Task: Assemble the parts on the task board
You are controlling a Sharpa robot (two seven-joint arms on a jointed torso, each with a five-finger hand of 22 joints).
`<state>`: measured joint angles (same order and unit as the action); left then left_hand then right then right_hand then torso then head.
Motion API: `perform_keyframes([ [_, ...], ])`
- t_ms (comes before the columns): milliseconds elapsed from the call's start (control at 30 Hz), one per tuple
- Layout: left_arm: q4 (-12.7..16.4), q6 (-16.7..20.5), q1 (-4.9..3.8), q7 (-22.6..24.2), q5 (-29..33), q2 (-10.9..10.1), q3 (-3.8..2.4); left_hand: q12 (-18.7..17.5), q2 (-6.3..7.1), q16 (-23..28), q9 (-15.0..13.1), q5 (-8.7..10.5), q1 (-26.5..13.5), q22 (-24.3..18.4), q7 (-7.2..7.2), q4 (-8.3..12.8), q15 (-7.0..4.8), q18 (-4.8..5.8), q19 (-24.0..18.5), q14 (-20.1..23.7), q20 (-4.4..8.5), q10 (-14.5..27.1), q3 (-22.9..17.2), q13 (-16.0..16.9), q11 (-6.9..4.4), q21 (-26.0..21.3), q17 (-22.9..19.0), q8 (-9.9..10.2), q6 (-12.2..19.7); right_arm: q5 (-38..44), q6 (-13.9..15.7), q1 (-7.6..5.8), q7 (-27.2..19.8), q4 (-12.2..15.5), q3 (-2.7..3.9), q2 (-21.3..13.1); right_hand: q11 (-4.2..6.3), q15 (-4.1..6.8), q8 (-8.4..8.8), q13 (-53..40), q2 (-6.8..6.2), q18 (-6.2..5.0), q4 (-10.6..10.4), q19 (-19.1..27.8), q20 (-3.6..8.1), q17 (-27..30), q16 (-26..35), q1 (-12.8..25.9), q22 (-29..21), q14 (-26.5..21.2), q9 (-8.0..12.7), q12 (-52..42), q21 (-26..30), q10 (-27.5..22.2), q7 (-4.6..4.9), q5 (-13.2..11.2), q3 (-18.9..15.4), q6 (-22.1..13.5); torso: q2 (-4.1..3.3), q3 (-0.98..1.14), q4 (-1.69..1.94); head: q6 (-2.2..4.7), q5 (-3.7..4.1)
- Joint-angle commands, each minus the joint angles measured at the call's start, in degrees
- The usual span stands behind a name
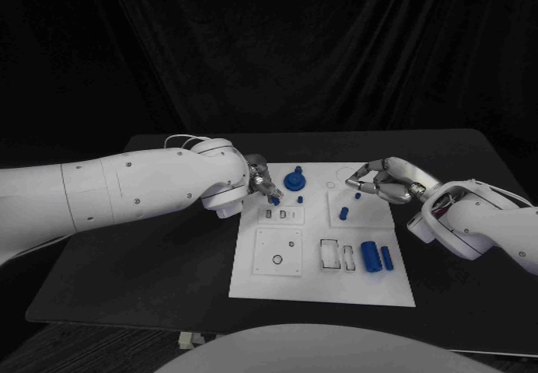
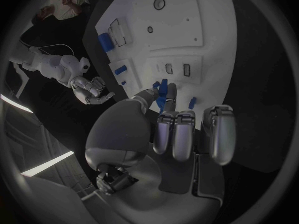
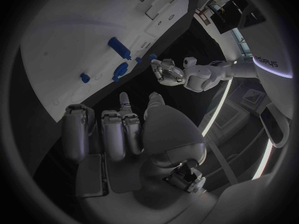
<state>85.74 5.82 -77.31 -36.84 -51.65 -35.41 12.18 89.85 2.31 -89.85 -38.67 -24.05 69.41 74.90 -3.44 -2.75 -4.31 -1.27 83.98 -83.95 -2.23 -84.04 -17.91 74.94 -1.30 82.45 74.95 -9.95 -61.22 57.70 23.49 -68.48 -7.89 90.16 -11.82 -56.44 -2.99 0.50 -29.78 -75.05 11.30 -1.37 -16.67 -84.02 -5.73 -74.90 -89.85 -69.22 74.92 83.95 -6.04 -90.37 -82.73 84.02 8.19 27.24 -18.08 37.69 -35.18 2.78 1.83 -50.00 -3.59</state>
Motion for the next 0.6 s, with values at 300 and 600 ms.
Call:
perform_keyframes([
  [300, 4.54, 16.58, 4.7, 5.24, -8.38, -2.16, -0.03, 0.15, 0.16, -0.15, -1.11, 1.88, 0.54, 11.61, 0.63, 4.49, -0.32, -0.87, 2.04, -6.05, 0.41, -5.96, -5.26, 15.06, -0.33, -1.71, 15.05, -1.09, 0.63, 0.12, 2.19, 0.51, 0.32, 0.83, 0.02, -0.57, -0.18, -0.18, -0.02, -14.95, 0.15, -0.99, 0.31, -0.47, -0.3, -15.1, -0.15, -1.05, 11.93, 6.05, 0.16, 0.37, 0.58, 5.98, -0.15, 0.41, -0.04, 0.05, -0.02, 0.09, -0.08, 0.0, 0.24],
  [600, 4.98, 21.37, 7.73, 6.39, -14.19, -2.73, -0.02, 0.15, 0.3, -0.15, -1.58, 3.59, 0.78, 11.66, 0.76, 4.17, -0.41, -0.84, 2.11, -6.05, 0.48, -5.96, -5.7, 15.06, -0.43, -1.69, 15.05, -1.6, 0.92, 0.12, 3.35, 0.71, -0.45, 1.23, 0.02, -0.63, -0.16, -0.15, 0.05, -14.95, 0.07, -1.03, 0.33, -0.38, -0.27, -15.1, -0.15, -1.34, 11.88, 6.05, 0.21, 0.37, 0.73, 5.98, -0.15, 0.65, 0.01, -0.08, 0.12, 0.09, -0.05, 0.0, 0.2],
])
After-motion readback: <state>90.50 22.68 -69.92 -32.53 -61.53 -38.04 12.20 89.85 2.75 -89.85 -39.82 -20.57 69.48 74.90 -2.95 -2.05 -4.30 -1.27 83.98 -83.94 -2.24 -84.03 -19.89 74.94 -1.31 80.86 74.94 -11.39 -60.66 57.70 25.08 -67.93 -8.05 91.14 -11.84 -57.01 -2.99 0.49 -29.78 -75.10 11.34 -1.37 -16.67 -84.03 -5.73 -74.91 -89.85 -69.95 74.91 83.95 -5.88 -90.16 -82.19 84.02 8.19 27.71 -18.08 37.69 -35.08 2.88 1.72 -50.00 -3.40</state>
